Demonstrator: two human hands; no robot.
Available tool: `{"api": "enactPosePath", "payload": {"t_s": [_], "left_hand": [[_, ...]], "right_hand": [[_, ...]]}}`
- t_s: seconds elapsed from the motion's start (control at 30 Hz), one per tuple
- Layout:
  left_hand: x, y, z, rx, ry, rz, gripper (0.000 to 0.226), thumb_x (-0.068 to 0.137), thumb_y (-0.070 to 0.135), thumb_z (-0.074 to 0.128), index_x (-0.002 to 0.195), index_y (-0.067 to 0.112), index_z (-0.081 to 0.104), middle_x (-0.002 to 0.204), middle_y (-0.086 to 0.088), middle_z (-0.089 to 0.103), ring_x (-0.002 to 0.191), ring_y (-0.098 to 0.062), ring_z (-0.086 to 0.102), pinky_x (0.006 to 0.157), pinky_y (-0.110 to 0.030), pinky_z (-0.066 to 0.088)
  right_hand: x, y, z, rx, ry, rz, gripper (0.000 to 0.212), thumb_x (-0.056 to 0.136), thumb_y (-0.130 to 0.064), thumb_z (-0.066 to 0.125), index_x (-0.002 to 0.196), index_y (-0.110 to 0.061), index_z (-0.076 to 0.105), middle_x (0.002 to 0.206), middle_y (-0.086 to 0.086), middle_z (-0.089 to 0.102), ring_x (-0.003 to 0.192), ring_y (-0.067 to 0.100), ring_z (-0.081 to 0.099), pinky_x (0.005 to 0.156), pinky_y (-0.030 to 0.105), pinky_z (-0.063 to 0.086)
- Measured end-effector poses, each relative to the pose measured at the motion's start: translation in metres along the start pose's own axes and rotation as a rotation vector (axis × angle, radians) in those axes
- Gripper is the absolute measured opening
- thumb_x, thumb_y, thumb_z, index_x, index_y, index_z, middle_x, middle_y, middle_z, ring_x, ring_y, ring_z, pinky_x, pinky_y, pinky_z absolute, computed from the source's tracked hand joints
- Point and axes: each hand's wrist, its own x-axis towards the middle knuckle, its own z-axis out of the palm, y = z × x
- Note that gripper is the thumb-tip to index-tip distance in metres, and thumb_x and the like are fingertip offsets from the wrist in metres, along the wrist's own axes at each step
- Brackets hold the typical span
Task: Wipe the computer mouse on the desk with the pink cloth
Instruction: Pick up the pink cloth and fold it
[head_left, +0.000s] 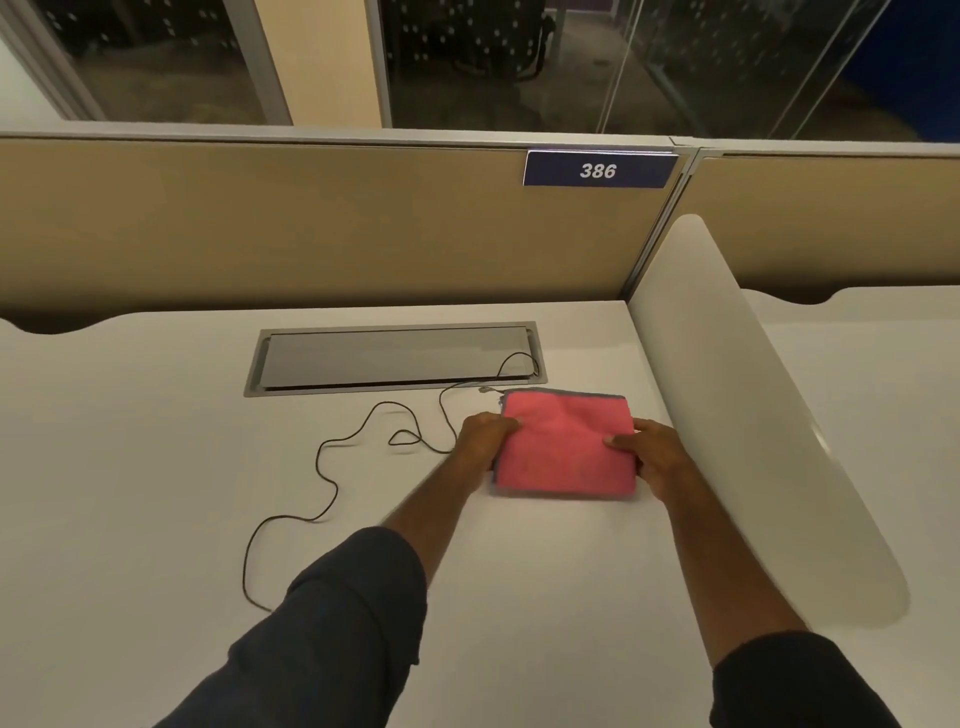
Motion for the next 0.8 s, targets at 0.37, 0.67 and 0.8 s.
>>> {"api": "enactPosePath", "payload": {"t_s": [0.37,0.67,0.8], "left_hand": [[-0.11,-0.017,-0.096,-0.113,-0.176,0.173,0.02,0.102,0.021,0.052,0.114,0.015,0.066,0.102,-0.005,0.072,0.09,-0.02,0.069,0.077,-0.039,0.059],[-0.191,-0.018,-0.136,-0.105,-0.148,0.294,0.024,0.103,0.027,0.049,0.117,0.036,0.066,0.11,-0.002,0.074,0.1,-0.024,0.071,0.083,-0.047,0.059],[-0.216,-0.015,-0.146,-0.095,-0.149,0.34,0.032,0.102,0.026,0.052,0.101,0.052,0.07,0.104,0.007,0.075,0.098,-0.014,0.071,0.075,-0.042,0.062]], "right_hand": [[-0.115,0.014,0.046,0.088,-0.157,-0.08,0.03,0.084,-0.004,0.069,0.114,-0.009,0.065,0.107,0.014,0.071,0.092,0.031,0.067,0.076,0.041,0.057],[-0.203,0.013,0.123,-0.34,0.331,-0.567,0.028,0.095,-0.019,0.058,0.12,-0.015,0.068,0.113,0.004,0.071,0.101,0.025,0.065,0.087,0.036,0.05],[-0.236,0.013,0.162,-0.535,0.45,-0.772,0.03,0.097,-0.022,0.055,0.125,-0.018,0.065,0.11,0.007,0.073,0.096,0.03,0.067,0.08,0.033,0.05]]}}
